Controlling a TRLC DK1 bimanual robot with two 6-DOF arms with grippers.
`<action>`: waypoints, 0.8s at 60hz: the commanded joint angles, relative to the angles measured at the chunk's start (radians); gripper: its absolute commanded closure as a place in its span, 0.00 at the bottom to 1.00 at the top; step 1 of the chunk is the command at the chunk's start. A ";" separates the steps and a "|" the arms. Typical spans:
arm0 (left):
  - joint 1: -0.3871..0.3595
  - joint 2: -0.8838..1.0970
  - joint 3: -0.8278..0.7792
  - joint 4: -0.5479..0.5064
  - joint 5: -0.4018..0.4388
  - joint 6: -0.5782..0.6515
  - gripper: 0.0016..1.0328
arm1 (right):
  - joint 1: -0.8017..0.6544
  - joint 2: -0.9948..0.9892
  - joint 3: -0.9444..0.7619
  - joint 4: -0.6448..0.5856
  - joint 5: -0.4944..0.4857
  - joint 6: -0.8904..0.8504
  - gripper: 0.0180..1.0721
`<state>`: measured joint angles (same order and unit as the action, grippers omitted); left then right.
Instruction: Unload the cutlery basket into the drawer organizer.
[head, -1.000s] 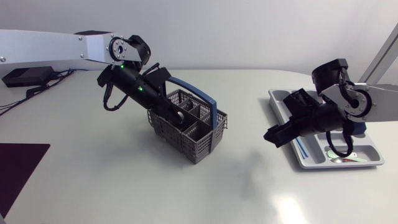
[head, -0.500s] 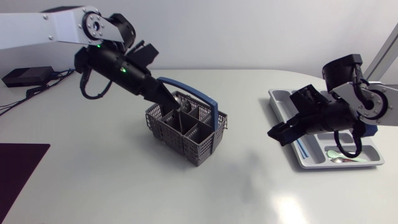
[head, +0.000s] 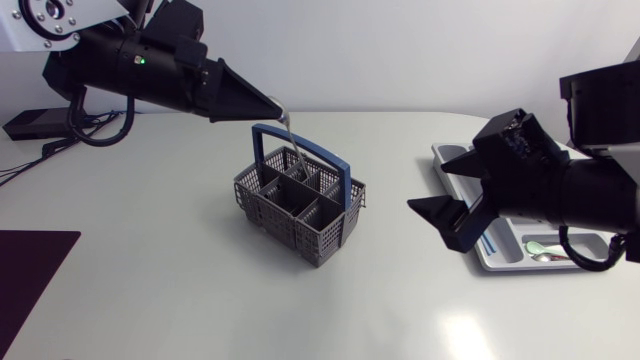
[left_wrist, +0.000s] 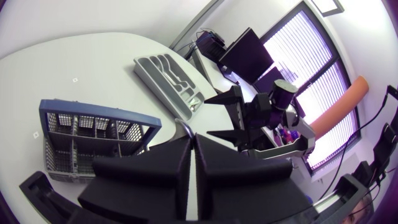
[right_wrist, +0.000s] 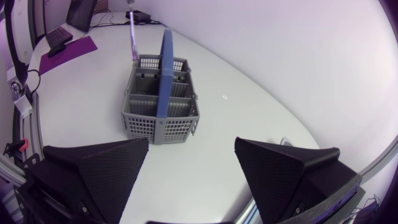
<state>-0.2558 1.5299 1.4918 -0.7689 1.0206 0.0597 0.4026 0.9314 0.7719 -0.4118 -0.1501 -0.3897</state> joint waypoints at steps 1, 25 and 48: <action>-0.031 -0.024 -0.015 0.059 0.019 -0.149 0.97 | 0.076 -0.017 -0.008 0.027 0.044 0.003 0.05; -0.076 0.029 0.012 0.299 -0.002 -0.475 0.97 | 0.360 0.087 0.029 0.332 0.305 0.011 0.05; -0.094 0.096 0.067 0.319 -0.024 -0.537 0.97 | 0.413 0.274 0.064 0.581 0.432 -0.083 0.33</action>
<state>-0.3412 1.6119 1.5200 -0.4656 0.9939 -0.4458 0.8074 1.1572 0.8066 0.1299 0.2611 -0.4446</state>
